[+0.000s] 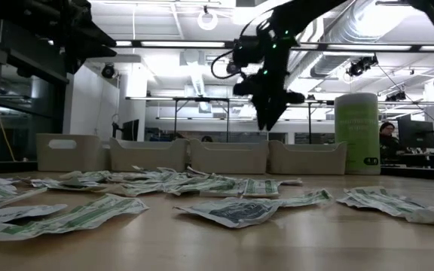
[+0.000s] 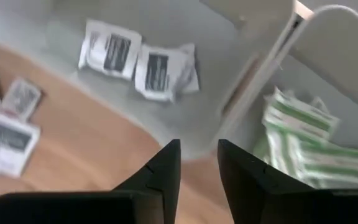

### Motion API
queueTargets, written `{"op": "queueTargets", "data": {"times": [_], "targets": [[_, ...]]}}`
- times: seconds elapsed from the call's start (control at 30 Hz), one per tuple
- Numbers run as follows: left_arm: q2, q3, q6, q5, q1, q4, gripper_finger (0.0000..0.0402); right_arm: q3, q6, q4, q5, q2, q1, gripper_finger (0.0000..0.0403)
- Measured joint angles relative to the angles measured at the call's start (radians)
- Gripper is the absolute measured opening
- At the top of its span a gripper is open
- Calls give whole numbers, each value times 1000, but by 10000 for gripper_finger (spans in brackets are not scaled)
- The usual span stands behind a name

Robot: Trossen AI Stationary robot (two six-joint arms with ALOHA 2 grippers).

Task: Pick & Place First Aid Supplies
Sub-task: Put the green bandage into the right gray bin

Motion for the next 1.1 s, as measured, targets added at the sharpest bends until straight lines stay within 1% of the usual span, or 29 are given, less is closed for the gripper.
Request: {"op": "queueTargets", "data": {"times": [0.2, 0.33, 0.4, 0.53, 0.7, 0.77, 0.93, 1.1], "targets": [[0, 0, 34, 32, 0, -7, 112, 0, -28, -107, -1, -69, 18, 101], [0, 0, 41, 59, 0, -6, 112, 0, -72, -185, -40, -91, 45, 101], [0, 0, 52, 82, 0, -7, 112, 0, -93, -232, -74, -92, 66, 101], [0, 0, 62, 115, 0, -14, 112, -7, -151, -314, -192, -92, 123, 101], [0, 0, 87, 159, 0, -52, 112, -52, -168, -345, -326, -93, 231, 101], [0, 0, 92, 168, 0, -71, 112, -76, -166, -345, -351, -94, 284, 101], [0, 0, 111, 204, 0, -93, 112, -126, -150, -342, -361, -94, 431, 101], [0, 0, 115, 210, 0, -109, 112, -134, -136, -308, -338, -94, 573, 101]]}}
